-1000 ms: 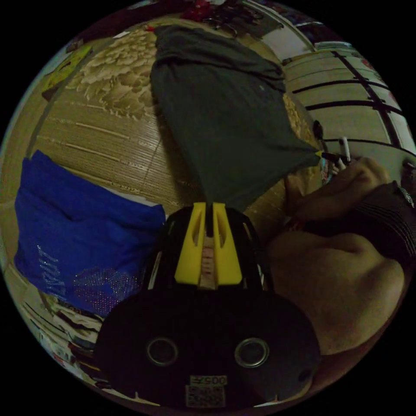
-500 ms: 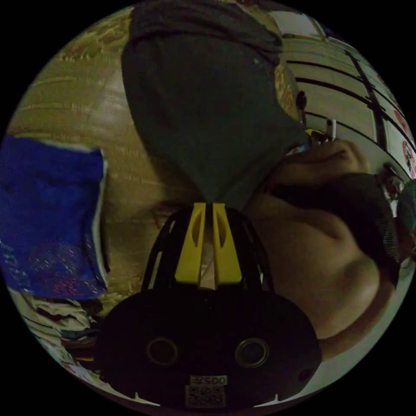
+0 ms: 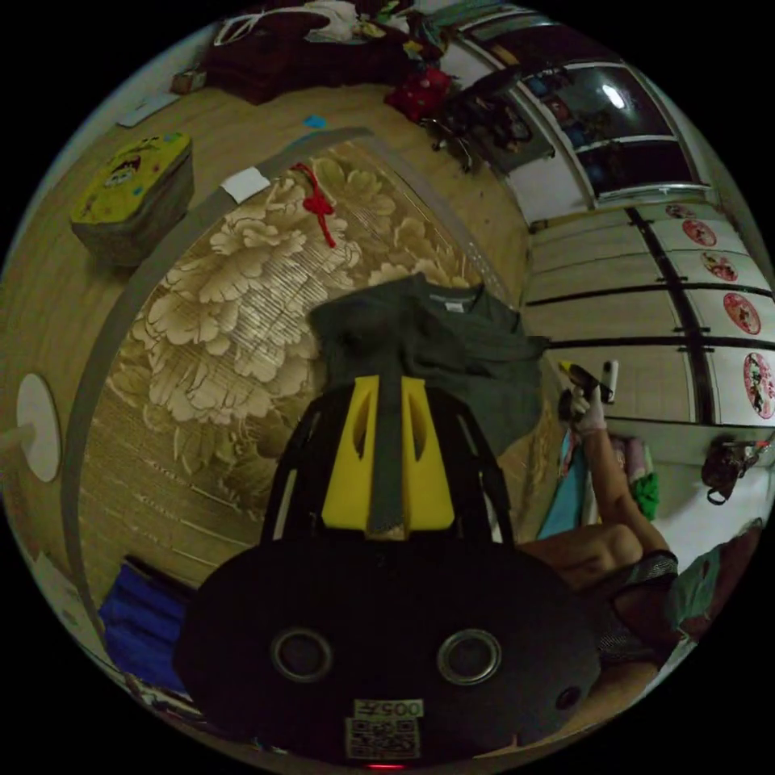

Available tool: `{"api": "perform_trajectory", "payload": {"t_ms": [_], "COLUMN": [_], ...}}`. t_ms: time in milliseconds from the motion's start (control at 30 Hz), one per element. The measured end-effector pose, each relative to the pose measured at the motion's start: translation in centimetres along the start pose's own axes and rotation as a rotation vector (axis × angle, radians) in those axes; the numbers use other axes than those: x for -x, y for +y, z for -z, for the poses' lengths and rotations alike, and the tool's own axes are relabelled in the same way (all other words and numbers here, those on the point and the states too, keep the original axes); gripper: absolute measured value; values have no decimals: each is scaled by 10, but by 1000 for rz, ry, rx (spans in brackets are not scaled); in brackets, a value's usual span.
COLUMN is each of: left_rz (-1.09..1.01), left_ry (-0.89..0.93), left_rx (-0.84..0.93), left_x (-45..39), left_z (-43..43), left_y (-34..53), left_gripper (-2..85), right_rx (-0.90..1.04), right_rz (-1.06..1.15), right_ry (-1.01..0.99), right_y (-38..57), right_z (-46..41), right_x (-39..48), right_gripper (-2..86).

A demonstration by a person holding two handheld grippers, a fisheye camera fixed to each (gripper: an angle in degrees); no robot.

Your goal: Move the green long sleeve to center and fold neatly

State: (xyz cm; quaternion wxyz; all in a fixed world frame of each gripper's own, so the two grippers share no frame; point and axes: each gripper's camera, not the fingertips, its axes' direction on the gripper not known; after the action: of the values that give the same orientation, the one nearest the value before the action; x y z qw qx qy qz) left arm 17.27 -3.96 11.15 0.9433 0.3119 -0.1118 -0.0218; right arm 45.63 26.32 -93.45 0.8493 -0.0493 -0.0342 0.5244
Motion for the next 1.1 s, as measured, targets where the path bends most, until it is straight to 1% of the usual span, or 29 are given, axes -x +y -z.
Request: {"api": "perform_trajectory", "payload": {"t_ms": [33, 100, 133, 167, 200, 267, 333, 400, 500, 567, 633, 667, 700, 767, 833, 900, 933, 967, 1033, 1100], "left_rz": [-3, -39, -57, -105, -148, -179, -201, -209, -200, -176, -120, -70, -34, -7, -24, -230, -266, -297, -320, -331], "left_ry": [-18, -116, -128, -117, -75, -51, -72, -58, -42, -35, -17, -2, 30, 66, 32, -21, -32, -46, -3, 94], "left_rx": [-12, -74, -80, -53, 24, 115, 128, 126, 132, 118, 63, 1, -52, -101, -130, -138, -126, -93, -35, -1], "left_x": [1, -1, -3, -6, -7, -10, -14, -17, -16, -11, -3, 4, 12, 21, 22, 1, -5, -14, -24, -33], "left_z": [1, 4, 4, -2, -14, -32, -43, -49, -50, -45, -34, -24, -14, -3, 5, 9, 8, 1, -14, -32], "left_y": [0, 5, 5, 5, 1, -4, -11, -28, -53, -68, -80, -84, -86, -83, -75, -60, -59, -60, -74, -103], "left_gripper": [57, 35, 27, 9, 4, -2, -4, -5, -6, -6, -6, -6, -7, -7, -7, -7, -7, -7, -7, -7], "right_rx": [-10, -23, -15, 20, 48, 179, 257, 289, 254, 126, 25, -17, -30, -80, -86, -61, -27, 10, 67, 100], "right_rz": [2, 23, 49, 82, 95, 125, 142, 152, 124, 69, -4, -44, -47, -30, 36, 152, 219, 228, 202, 184], "right_ry": [10, -14, -41, -74, -87, -86, -83, -89, -34, 30, 124, 169, 180, 198, 184, 134, 77, 33, -6, -43], "right_y": [-1, -2, -4, -6, -8, -18, -27, -42, -77, -105, -120, -126, -128, -125, -116, -103, -96, -95, -103, -117], "right_z": [-3, -7, -12, -21, -27, -59, -82, -101, -121, -123, -120, -119, -119, -116, -115, -118, -125, -136, -159, -183], "right_x": [0, 2, 5, 10, 12, 23, 30, 38, 48, 53, 55, 56, 58, 67, 78, 92, 101, 105, 110, 115], "right_gripper": [30, 26, 19, 7, 1, -6, -8, -9, -10, -10, -10, -10, -10, -10, -10, -10, -10, -10, -10, -10]}}
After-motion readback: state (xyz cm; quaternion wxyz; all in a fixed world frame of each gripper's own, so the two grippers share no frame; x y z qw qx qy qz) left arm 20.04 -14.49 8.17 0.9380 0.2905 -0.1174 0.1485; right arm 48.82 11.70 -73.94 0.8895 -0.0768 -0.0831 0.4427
